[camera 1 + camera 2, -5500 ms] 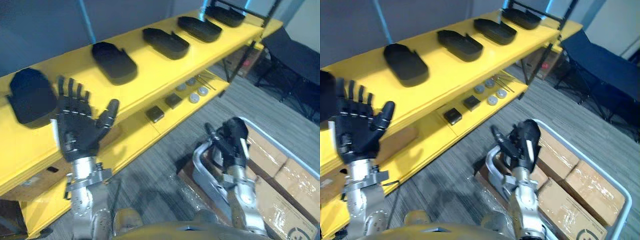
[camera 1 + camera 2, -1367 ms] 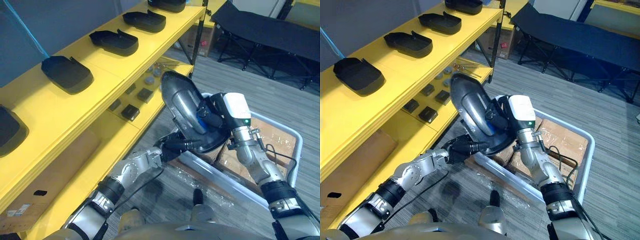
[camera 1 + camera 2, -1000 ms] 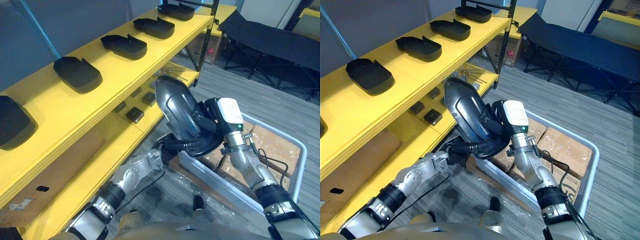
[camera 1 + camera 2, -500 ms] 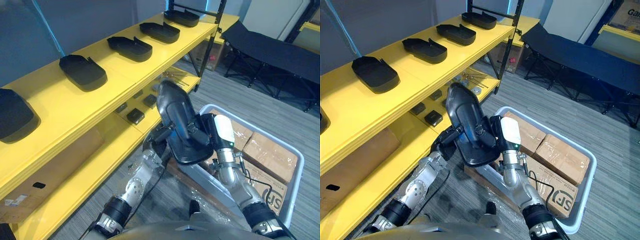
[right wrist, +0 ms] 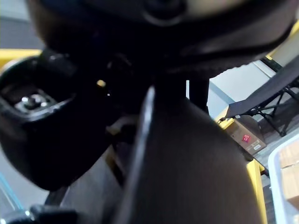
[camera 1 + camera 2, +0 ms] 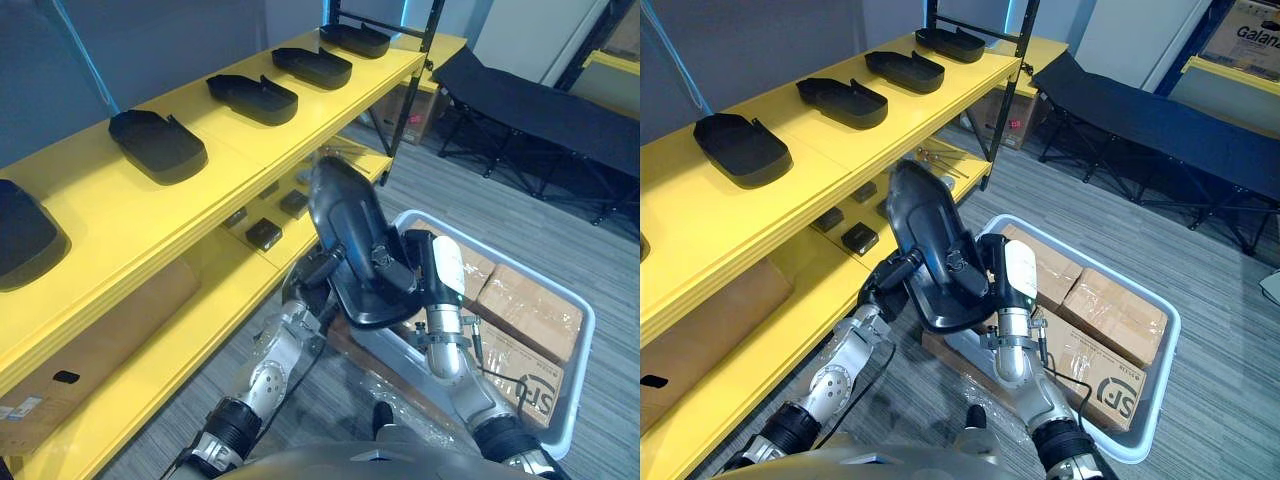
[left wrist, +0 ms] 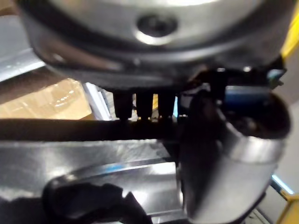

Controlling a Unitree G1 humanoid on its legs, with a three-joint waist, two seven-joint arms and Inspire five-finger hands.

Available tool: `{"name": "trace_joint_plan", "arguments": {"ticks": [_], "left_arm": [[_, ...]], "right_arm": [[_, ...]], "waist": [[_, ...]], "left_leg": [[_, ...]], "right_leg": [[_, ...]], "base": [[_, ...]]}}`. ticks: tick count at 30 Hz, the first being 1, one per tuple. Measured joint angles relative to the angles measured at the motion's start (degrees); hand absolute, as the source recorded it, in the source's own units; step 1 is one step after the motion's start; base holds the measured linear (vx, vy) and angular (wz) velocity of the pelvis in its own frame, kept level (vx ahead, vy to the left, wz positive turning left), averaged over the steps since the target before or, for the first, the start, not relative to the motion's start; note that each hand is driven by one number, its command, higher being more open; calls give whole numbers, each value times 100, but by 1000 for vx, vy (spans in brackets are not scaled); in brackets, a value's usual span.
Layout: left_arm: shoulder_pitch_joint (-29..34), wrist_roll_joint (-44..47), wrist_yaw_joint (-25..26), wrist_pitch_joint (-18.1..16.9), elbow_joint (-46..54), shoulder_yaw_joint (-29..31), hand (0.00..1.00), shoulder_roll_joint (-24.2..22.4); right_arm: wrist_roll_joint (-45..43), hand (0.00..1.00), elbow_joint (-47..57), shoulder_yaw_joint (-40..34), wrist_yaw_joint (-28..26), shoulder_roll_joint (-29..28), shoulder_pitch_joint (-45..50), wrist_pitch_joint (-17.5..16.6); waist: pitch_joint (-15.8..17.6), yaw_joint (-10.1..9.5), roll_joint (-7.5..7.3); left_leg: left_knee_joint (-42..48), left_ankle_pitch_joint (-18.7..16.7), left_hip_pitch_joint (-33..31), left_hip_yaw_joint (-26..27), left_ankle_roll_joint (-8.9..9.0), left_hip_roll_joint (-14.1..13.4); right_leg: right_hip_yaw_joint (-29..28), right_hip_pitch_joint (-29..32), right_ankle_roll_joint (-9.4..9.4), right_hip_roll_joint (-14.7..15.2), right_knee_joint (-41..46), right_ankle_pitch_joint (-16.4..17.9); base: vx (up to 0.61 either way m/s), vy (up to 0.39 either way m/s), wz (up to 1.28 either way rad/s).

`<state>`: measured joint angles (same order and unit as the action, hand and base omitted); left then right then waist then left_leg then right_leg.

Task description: Walk over and take three plastic housings, then place them on the shelf

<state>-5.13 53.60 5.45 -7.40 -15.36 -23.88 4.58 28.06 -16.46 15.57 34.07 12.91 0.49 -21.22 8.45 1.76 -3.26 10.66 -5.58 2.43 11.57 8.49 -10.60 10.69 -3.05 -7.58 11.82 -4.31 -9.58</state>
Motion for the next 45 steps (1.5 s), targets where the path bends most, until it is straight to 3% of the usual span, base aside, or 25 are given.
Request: {"name": "trace_joint_plan", "arguments": {"ticks": [2, 7, 11, 16, 20, 23, 25, 27, 31, 35, 37, 39, 42, 44, 45], "left_arm": [[-6, -17, 45, -389, 95, 68, 0, -56], [-3, -707, 207, -625, 666, 511, 0, -158], [68, -2524, 677, -972, 1330, 995, 0, -187], [477, -4434, 1536, -1182, 1664, 1612, 0, -205], [905, -5164, 2116, -1196, 1662, 2050, 0, -181], [1159, -5167, 2209, -1203, 1663, 2285, 0, -188], [1379, -4850, 2120, -1272, 1668, 2477, 0, -184], [1530, -4609, 2054, -1334, 1730, 2586, 0, -193], [2029, -4481, 2055, -1360, 2462, 2743, 0, -213], [2224, -4498, 2128, -1369, 3109, 3058, 0, -334], [2421, -4489, 2279, -1386, 3454, 3457, 0, -503], [2601, -4465, 2291, -1401, 3605, 3714, 0, -572], [3036, -4167, 2092, -1611, 3736, 4081, 0, -722], [3300, -3959, 1897, -1654, 3766, 4244, 0, -784], [3413, -3856, 1712, -1655, 3786, 4289, 0, -822]], "right_arm": [[-306, 100, 139, 93, -37, -75, 245, -256], [-850, 100, 675, -58, -334, -268, 593, -708], [-2180, 100, 1198, -686, -1179, -267, 628, -1283], [-3652, 100, 1511, -1442, -2287, -366, 997, -1544], [-4229, 100, 1513, -1868, -2798, -468, 1421, -1562], [-4614, 100, 1521, -2023, -3314, -477, 1631, -1522], [-4925, 100, 1639, -2168, -3819, -501, 1834, -1154], [-4952, 100, 1663, -2213, -3996, -501, 1958, -850], [-5207, 100, 1662, -2226, -4111, -651, 2034, -492], [-5182, 100, 1644, -2041, -4082, -657, 1916, -489], [-5001, 100, 1509, -1636, -3931, -608, 1631, -493], [-4791, 100, 1299, -1365, -3793, -596, 1400, -492], [-4302, 100, 926, -1077, -3318, -593, 1026, -481], [-3995, 100, 917, -1060, -2979, -596, 937, -483], [-3945, 100, 919, -1101, -2803, -591, 932, -495]], "waist": [[-15, -14, -43], [-29, -14, -72], [-53, -3, -32], [-122, 17, 87], [-176, 35, 159], [-197, 38, 194], [-215, 63, 219], [-216, 79, 220], [-220, 71, 272], [-229, -109, 436], [-233, -340, 564], [-253, -489, 608], [-252, -869, 634], [-248, -939, 640], [-241, -915, 653]], "left_leg": [[-17, 0, 1, 1, -1, 1], [-38, 2, 4, 25, 11, 9], [-95, 20, 17, 42, 17, 15], [-209, 35, 104, 84, 25, 23], [-325, 81, 122, 159, 38, 27], [-394, 90, 197, 216, 45, 21], [-402, 84, 211, 248, 51, 16], [-406, 84, 201, 250, 51, 13], [-400, 98, 42, 37, 21, 42], [-494, 270, -156, -501, -7, 156], [-509, 354, -277, -892, -18, 208], [-498, 407, -379, -1202, -13, 241], [-601, 647, -569, -1915, -27, 369], [-713, 814, -728, -1890, -211, 392], [-723, 915, -829, -1474, -359, 295]], "right_leg": [[2, 5, -1, 0, 0, 1], [2, 25, 0, 1, 1, 1], [1, 52, 0, -1, 2, 1], [-8, 49, 14, -3, 1, 16], [-44, 119, 33, -13, 0, 39], [-116, 131, 28, -32, 0, 36], [-146, 143, 31, -39, -1, 38], [-146, 155, 36, -40, -3, 43], [83, 133, 68, 1, -12, 88], [680, -44, 7, 95, -15, 134], [1109, -231, -29, 118, -19, 178], [1452, -372, -46, 116, -19, 233], [2343, -786, -129, 114, -17, 389], [2958, -1048, -175, 116, -10, 473], [3341, -1193, -196, 122, 60, 550]], "base": [[0, 0, 0], [0, 2, -1], [0, 0, 0], [7, 6, -4], [-2, 2, -5], [3, 1, -13], [-4, 8, -10], [0, 0, 0], [-10, 4, 26], [7, -4, 79], [6, -17, 86], [-7, -33, 88], [-14, -69, 149], [-26, -46, 160], [-27, 40, 206]]}}
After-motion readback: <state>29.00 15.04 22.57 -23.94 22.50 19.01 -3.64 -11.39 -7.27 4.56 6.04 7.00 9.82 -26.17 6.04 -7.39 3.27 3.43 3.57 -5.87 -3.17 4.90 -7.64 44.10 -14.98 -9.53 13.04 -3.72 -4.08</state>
